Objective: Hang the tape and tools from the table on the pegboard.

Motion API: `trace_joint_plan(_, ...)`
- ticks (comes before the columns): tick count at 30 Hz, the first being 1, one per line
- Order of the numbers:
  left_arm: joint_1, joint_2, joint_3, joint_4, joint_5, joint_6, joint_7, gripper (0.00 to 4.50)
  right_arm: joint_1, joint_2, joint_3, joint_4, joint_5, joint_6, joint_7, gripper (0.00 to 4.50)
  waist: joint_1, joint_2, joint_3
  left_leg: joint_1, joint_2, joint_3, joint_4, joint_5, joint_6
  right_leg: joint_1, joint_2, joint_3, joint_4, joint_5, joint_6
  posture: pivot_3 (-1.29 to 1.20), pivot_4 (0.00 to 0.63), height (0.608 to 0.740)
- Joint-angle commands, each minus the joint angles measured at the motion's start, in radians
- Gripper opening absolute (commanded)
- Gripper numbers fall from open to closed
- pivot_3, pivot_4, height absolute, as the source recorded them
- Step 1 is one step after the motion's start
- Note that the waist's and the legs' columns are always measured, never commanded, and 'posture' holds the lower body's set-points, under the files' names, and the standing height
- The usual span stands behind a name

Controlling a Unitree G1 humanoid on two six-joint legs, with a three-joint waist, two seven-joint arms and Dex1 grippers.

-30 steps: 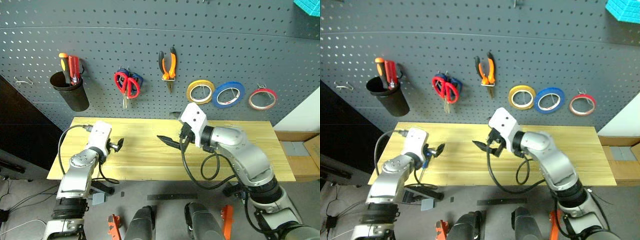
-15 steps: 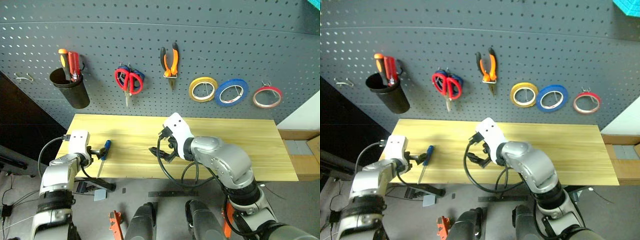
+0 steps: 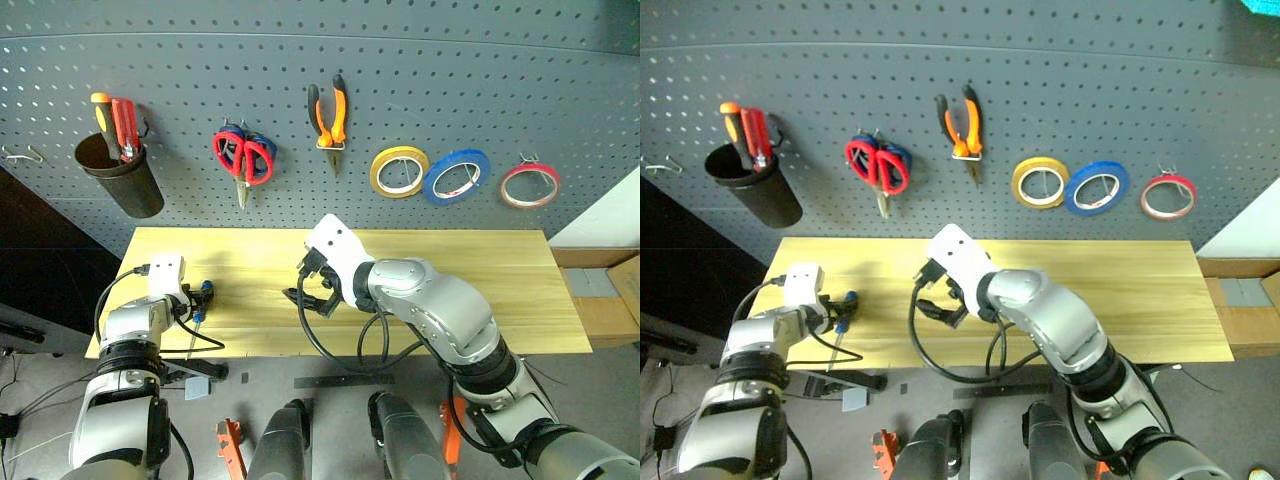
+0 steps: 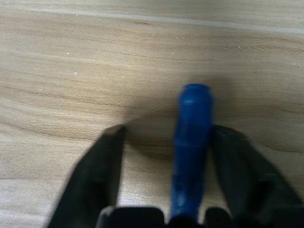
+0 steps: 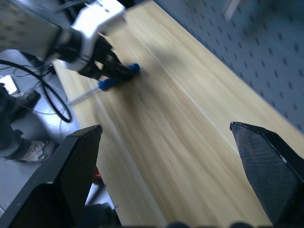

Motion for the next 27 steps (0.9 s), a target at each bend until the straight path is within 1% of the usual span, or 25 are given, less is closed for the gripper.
trace_joint_plan(1,0.003,-0.002,-0.001,0.006,-0.006,0.001,-0.002,1.51,-0.016,-0.015,0.016,-0.046,0.007,-0.101,0.041,4.50,0.000,0.000,0.000,0.000,0.000,0.000,0.000,0.000,0.000,0.000,0.000,0.000,0.000,0.000,0.000,-0.12,0.296,0.740)
trace_joint_plan(3,0.012,-0.001,0.001,-0.024,-0.012,0.016,-0.005,0.85,-0.013,-0.017,0.009,-0.050,0.020,-0.172,0.080,4.50,0.000,0.000,0.000,0.000,0.000,0.000,0.000,0.000,0.000,0.000,0.000,0.000,0.000,0.000,0.000,-0.11,0.288,0.740)
trace_joint_plan(4,0.019,0.000,0.005,-0.045,-0.017,0.026,-0.005,0.66,-0.012,-0.020,0.007,-0.053,0.025,-0.215,0.102,4.50,0.000,0.000,0.000,0.000,0.000,0.000,0.000,0.000,0.000,0.000,0.000,0.000,0.000,0.000,0.000,-0.11,0.285,0.740)
trace_joint_plan(7,0.040,-0.001,0.017,-0.106,-0.032,0.047,-0.001,0.67,-0.010,-0.030,0.009,-0.045,0.020,-0.292,0.138,4.50,0.000,0.000,0.000,0.000,0.000,0.000,0.000,0.000,0.000,0.000,0.000,0.000,0.000,0.000,0.000,-0.10,0.267,0.740)
trace_joint_plan(11,0.106,-0.006,0.059,-0.263,-0.072,0.089,0.027,0.67,-0.016,-0.047,0.020,-0.024,0.007,-0.366,0.174,4.50,0.001,-0.001,-0.001,-0.001,0.000,0.000,0.000,0.000,0.000,0.000,0.000,0.000,-0.001,0.000,0.000,-0.10,0.245,0.740)
trace_joint_plan(12,0.135,-0.011,0.069,-0.339,-0.075,0.075,0.041,0.67,-0.021,-0.047,0.015,-0.022,0.007,-0.372,0.177,4.50,0.002,-0.001,-0.001,-0.001,0.000,0.000,0.000,0.000,-0.001,-0.001,-0.001,0.000,-0.001,0.000,0.000,-0.10,0.239,0.740)
trace_joint_plan(15,0.231,-0.024,0.068,-0.583,-0.038,-0.034,0.102,0.67,-0.037,-0.050,0.001,-0.016,0.005,-0.400,0.191,4.50,0.002,-0.002,-0.002,-0.001,0.000,-0.001,0.000,0.000,-0.001,-0.001,-0.001,0.000,-0.001,0.001,-0.001,-0.10,0.214,0.740)
trace_joint_plan(18,0.270,-0.082,0.099,-0.750,-0.039,-0.133,0.179,0.67,-0.048,-0.065,-0.008,-0.010,-0.006,-0.444,0.209,4.50,0.008,-0.004,-0.003,-0.002,0.001,-0.001,0.000,0.000,-0.002,-0.002,-0.001,0.000,-0.002,0.001,-0.002,-0.09,0.187,0.740)
trace_joint_plan(21,0.278,-0.130,0.121,-0.869,-0.059,-0.236,0.205,0.67,-0.054,-0.090,-0.020,-0.023,0.000,-0.470,0.241,4.50,0.019,-0.008,-0.007,-0.003,0.001,-0.001,0.000,0.000,-0.002,-0.001,-0.001,-0.001,-0.003,0.002,-0.002,-0.08,0.173,0.740)
trace_joint_plan(23,0.266,-0.124,0.105,-0.942,-0.034,-0.306,0.207,0.67,-0.062,-0.112,-0.036,-0.028,0.009,-0.486,0.269,4.50,0.025,-0.010,-0.009,-0.004,0.001,0.000,0.000,0.000,-0.002,-0.001,-0.001,-0.001,-0.004,0.003,-0.001,-0.08,0.156,0.740)
trace_joint_plan(27,0.187,-0.091,0.096,-0.986,0.002,-0.395,0.218,0.67,-0.080,-0.134,-0.059,0.003,0.005,-0.519,0.295,4.50,0.028,-0.012,-0.018,-0.004,0.000,0.000,0.000,0.000,-0.002,-0.002,0.000,-0.001,-0.004,0.003,-0.002,-0.07,0.138,0.740)
